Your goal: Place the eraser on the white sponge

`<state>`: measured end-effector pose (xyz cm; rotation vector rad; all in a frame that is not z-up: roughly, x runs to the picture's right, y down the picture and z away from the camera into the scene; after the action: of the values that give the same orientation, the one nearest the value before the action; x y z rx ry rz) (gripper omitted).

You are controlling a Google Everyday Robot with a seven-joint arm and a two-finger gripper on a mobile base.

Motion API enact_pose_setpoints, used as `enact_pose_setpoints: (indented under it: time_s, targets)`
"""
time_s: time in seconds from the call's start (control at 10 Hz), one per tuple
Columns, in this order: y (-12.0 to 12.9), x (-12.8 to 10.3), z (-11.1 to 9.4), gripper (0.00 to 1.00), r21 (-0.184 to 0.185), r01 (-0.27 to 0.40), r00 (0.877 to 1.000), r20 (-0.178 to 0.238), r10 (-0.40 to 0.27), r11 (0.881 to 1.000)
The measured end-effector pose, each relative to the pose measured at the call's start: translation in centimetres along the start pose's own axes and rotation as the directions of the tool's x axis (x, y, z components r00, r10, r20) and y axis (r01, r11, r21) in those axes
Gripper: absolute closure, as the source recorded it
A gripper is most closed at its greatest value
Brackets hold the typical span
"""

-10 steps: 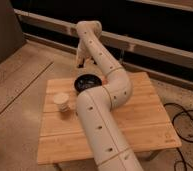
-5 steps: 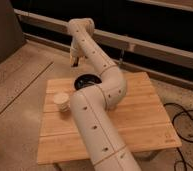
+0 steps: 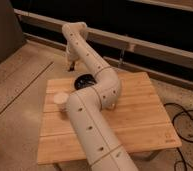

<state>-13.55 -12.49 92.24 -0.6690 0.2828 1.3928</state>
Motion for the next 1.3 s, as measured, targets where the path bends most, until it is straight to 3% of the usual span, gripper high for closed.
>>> enact_pose_setpoints:
  time_s: [0.3, 0.5, 0.9, 1.1, 1.3]
  targets:
    - [1.1, 1.0, 2.4, 1.0, -0.059, -0.024, 0.999, -0.043, 0.022, 0.998]
    - [2.8, 1.2, 2.9, 1.0, -0.061, 0.01, 0.998, -0.055, -0.013, 0.998]
    - [4.2, 0.6, 0.1, 1.0, 0.015, 0.125, 0.992, -0.031, -0.124, 0.992]
    - [5.3, -0.1, -1.9, 1.0, 0.026, 0.164, 0.987, -0.001, -0.164, 0.986]
    - [6.9, -0.8, -3.9, 1.0, 0.014, 0.196, 0.98, 0.038, -0.196, 0.98]
